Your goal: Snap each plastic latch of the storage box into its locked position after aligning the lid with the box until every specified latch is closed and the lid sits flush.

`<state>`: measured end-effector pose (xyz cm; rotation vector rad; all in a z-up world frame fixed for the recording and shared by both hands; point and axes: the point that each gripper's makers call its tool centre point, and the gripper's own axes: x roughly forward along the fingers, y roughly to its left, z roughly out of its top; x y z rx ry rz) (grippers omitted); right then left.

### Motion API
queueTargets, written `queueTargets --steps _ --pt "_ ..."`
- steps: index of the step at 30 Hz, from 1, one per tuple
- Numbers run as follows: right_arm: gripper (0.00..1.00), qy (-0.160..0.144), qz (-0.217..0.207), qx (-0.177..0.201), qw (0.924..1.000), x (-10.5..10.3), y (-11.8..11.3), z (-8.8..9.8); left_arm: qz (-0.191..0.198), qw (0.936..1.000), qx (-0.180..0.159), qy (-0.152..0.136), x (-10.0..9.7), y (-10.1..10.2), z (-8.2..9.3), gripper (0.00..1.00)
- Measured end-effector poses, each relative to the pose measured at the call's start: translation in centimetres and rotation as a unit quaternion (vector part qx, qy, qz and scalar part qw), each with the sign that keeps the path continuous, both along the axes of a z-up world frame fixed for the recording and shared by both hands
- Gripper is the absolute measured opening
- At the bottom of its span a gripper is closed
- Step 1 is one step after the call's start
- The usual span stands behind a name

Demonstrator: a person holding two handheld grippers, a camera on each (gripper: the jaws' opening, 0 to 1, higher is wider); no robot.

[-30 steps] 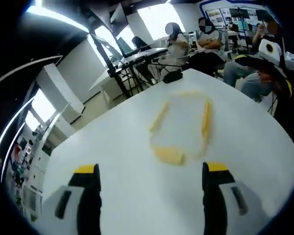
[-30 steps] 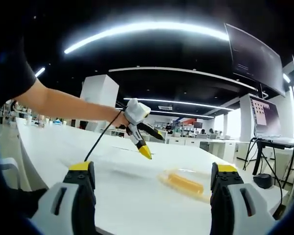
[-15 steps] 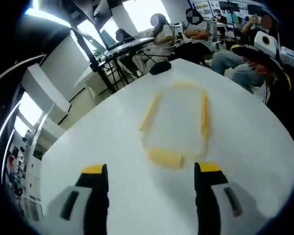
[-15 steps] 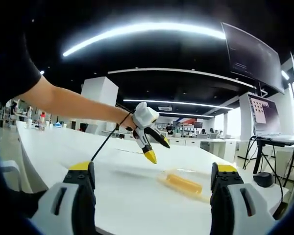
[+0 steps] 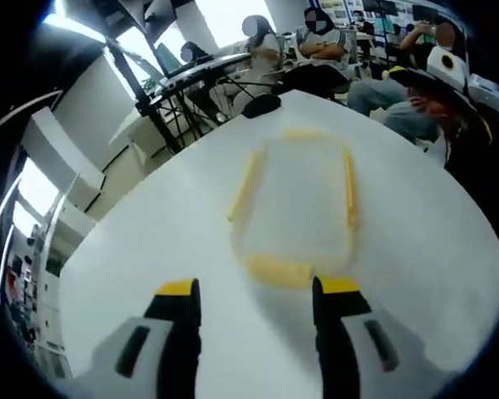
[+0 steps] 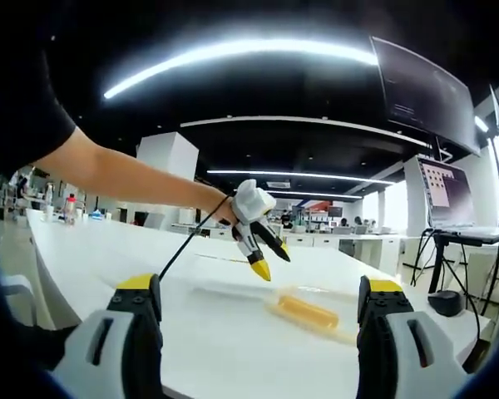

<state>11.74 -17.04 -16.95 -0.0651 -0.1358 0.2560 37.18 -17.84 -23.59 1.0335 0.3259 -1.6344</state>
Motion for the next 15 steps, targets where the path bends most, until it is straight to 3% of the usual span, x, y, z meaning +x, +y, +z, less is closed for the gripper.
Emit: queueTargets --steps 15 --pt "0.99 0.01 0.001 0.0 0.9999 0.0 -0.2 -0.7 -0.042 0.9976 0.053 0.014 -0.1 -0.5 -2.4 0.45"
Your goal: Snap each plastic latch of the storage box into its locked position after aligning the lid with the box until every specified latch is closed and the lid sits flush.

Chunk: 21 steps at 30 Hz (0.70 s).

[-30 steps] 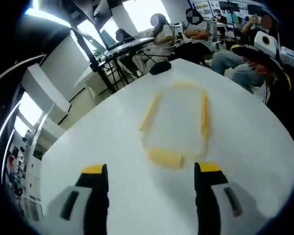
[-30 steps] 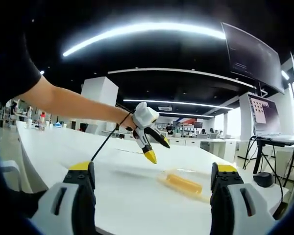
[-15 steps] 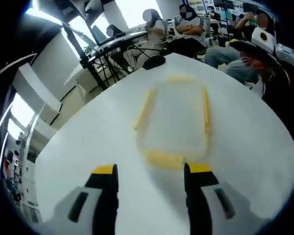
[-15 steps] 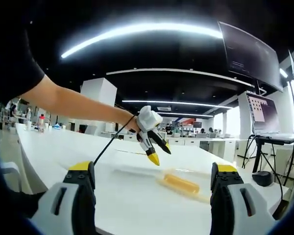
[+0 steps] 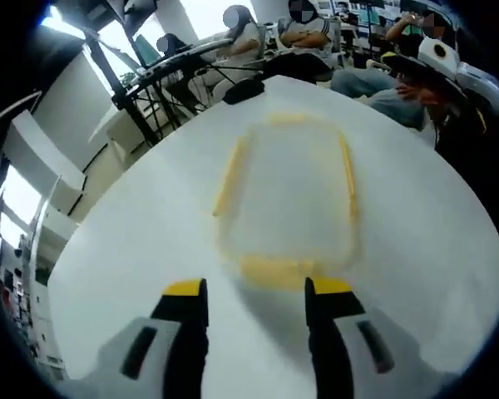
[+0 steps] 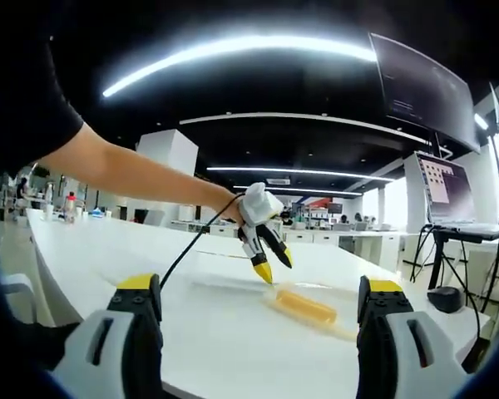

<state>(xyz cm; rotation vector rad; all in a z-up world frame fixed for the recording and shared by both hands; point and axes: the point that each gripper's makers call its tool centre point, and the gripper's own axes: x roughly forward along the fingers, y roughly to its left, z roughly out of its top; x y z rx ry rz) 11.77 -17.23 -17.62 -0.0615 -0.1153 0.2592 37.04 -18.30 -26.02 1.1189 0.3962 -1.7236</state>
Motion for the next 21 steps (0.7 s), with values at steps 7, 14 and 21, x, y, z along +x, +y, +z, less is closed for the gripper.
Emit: queueTargets --steps 7,14,21 --pt "0.99 0.002 -0.004 0.002 1.0 0.2 -0.6 -0.2 -0.016 0.9998 0.011 0.006 -0.4 -0.4 -0.3 0.36" --pt "0.99 0.0 -0.006 0.004 1.0 0.1 -0.8 -0.1 -0.023 0.9991 0.031 0.016 -0.8 0.2 -0.5 0.38" --pt "0.99 0.001 -0.007 0.005 1.0 0.1 -0.9 -0.2 -0.034 0.9983 0.04 0.024 -1.2 0.3 -0.8 0.38"
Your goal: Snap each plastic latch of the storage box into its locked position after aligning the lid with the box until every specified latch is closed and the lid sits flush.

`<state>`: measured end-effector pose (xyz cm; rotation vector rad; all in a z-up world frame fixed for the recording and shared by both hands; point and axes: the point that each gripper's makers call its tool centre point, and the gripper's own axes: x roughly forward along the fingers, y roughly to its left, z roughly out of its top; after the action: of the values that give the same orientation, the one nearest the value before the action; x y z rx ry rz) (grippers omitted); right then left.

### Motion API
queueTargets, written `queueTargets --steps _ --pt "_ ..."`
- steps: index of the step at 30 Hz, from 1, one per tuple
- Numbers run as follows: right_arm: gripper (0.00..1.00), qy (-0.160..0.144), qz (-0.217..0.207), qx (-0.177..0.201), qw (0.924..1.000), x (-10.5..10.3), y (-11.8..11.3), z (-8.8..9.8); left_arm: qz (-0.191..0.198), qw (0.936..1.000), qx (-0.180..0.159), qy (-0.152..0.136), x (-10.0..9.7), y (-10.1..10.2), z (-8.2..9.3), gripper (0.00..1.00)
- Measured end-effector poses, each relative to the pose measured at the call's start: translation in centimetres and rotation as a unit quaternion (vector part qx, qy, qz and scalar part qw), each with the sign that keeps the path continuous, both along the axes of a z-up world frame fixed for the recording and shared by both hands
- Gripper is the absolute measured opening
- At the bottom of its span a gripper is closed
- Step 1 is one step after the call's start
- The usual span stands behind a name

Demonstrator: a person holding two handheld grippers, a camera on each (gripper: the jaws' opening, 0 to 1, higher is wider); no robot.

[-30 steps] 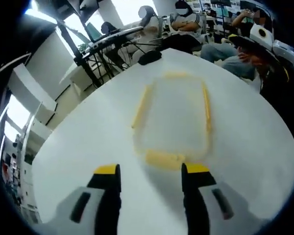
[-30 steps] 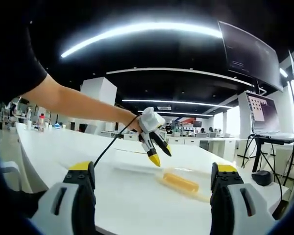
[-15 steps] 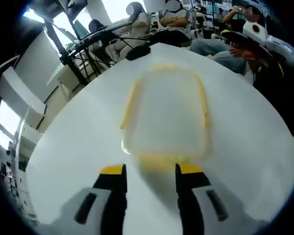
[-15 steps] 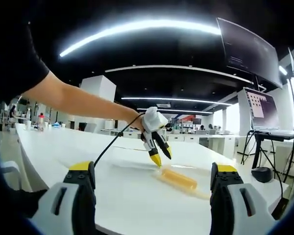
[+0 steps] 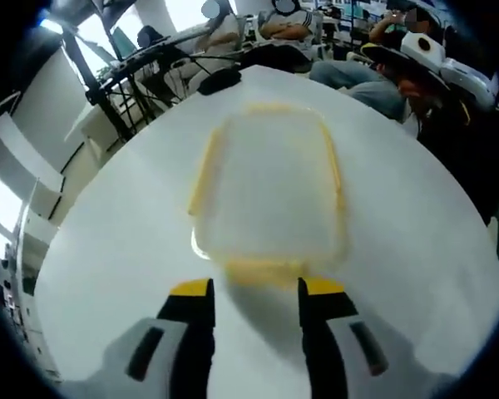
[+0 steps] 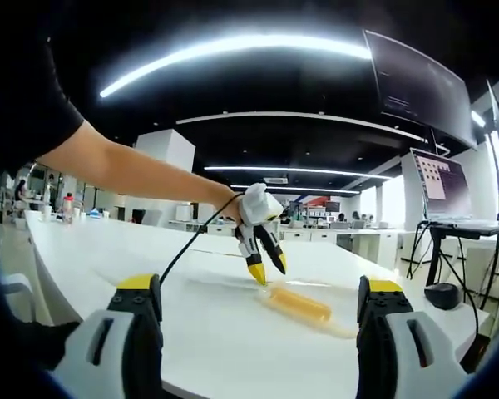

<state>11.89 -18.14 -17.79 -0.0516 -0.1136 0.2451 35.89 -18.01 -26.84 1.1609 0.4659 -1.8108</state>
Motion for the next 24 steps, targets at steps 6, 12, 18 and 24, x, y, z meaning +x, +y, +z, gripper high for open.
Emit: queueTargets --steps 6,12,18,24 --pt "0.99 0.001 -0.002 0.001 1.0 0.0 -0.3 -0.1 -0.004 0.9999 0.005 0.009 -0.2 -0.1 -0.2 0.39" --pt "0.99 0.004 -0.001 0.002 1.0 0.2 -0.2 -0.3 -0.009 0.9998 0.008 0.015 -0.4 0.0 -0.3 0.4" --pt "0.98 0.007 0.0 0.003 1.0 0.3 -0.2 -0.4 -0.013 0.9995 0.011 0.028 -1.1 0.0 -0.4 0.43" --pt "0.98 0.008 0.0 0.005 1.0 0.3 -0.3 -0.6 -0.011 0.9994 0.016 0.028 -1.2 0.0 -0.6 0.43"
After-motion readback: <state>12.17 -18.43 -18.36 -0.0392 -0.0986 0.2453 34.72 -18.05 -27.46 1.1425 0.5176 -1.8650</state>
